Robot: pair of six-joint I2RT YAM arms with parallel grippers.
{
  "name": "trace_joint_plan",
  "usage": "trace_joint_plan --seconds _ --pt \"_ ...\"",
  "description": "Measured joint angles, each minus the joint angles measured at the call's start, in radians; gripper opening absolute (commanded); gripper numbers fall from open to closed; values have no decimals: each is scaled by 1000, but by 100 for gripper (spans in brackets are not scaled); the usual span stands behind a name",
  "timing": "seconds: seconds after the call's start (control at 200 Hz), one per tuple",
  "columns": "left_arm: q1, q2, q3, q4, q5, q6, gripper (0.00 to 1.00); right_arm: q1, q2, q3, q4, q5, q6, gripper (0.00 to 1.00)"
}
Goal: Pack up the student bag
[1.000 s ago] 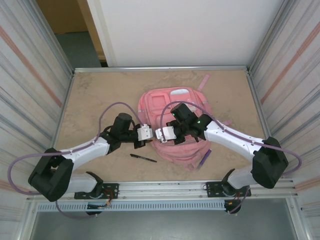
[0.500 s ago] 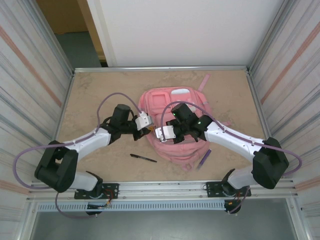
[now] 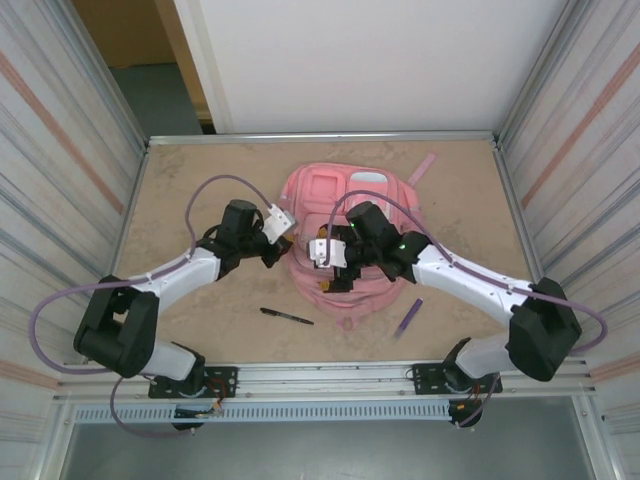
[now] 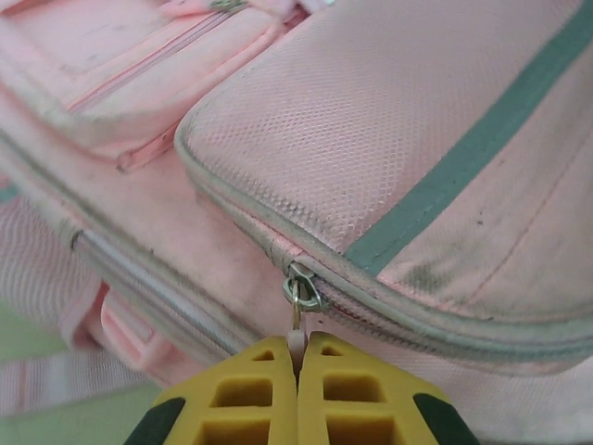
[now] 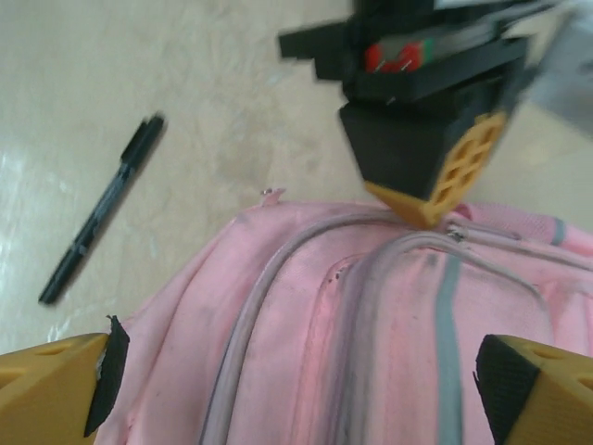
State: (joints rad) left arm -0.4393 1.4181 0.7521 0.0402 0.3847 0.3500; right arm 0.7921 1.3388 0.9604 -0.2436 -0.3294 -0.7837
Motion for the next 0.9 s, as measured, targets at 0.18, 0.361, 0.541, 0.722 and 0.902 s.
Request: trace_joint_plan --seconds 0.18,0.361,0.541,0.722,0.902 --pt "-1 -79 27 -166 63 -13 63 -10 -237 -60 80 186 309 99" --pt "-22 -257 15 -166 140 -189 73 -114 -424 -26 -46 470 872 99" --pt "-81 -456 -34 -119 191 -435 82 -158 -523 -140 -309 564 1458 96" --pt "-283 -631 -90 -109 9 -376 99 -171 -405 -243 -656 549 1860 88" --pt "-276 -491 -80 -114 -181 -360 99 -170 -319 -282 -781 481 1998 71"
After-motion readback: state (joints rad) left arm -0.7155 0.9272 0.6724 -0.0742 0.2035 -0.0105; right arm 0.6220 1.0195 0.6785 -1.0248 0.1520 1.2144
